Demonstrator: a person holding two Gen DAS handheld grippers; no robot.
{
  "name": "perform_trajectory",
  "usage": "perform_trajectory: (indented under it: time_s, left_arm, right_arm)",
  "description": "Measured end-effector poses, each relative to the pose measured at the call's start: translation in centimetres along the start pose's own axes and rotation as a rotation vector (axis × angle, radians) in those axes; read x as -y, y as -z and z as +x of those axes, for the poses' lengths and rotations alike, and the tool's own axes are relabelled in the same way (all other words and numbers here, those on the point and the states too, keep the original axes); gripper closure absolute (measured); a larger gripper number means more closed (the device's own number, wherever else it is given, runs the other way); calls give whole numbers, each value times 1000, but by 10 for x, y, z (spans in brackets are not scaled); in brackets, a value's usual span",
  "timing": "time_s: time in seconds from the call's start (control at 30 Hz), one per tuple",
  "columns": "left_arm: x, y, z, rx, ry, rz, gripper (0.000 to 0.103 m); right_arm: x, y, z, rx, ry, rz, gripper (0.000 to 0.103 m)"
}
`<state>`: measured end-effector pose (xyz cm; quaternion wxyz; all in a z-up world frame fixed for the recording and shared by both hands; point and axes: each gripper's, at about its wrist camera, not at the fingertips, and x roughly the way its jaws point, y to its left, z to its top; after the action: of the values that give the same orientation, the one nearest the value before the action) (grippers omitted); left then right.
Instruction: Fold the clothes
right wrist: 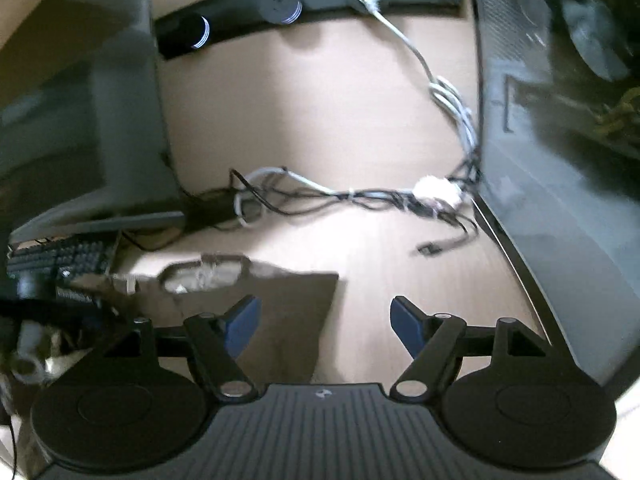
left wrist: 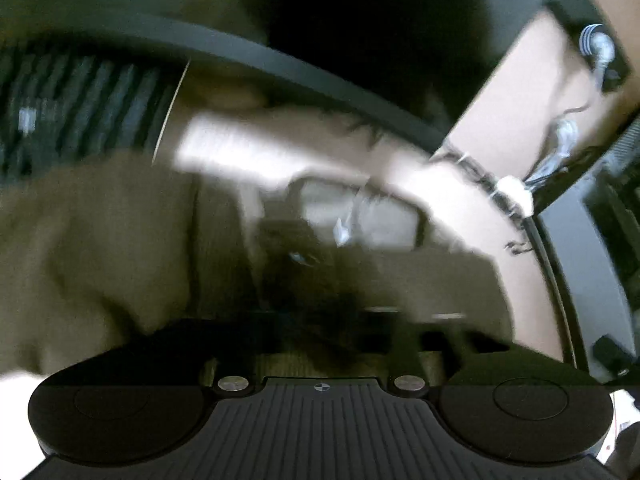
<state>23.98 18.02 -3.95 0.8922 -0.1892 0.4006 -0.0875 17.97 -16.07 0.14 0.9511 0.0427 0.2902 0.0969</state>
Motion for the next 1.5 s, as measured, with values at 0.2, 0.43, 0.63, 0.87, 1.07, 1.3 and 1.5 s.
perform_trajectory:
  time_s: [0.2, 0.43, 0.63, 0.87, 1.07, 1.3, 1.5]
  left_arm:
    - [5, -3, -27, 114, -191, 219, 81]
    - [-44, 31, -74, 85, -122, 24, 9]
    - [-110, 61, -145, 142, -226, -284, 9]
    - [-175, 67, -168, 224, -465, -437, 9]
    - [-188, 53, -144, 208, -490, -337, 16]
    - [-173, 43, -159, 214, -422, -256, 81]
    - [-130, 20, -178, 195, -131, -322, 84]
  right_arm:
    - [-19, 3, 7, -19, -52, -8, 30]
    - [-67, -6, 24, -33, -159, -112, 24]
    - [-114, -3, 49, -71, -248, -192, 24]
    - [-159, 37, 102, -269, -237, -276, 23]
    - [-171, 33, 78, -236, -277, -312, 23]
    - [-213, 36, 30, -73, -408, -480, 23]
    - [-278, 59, 14, 124, -563, -587, 23]
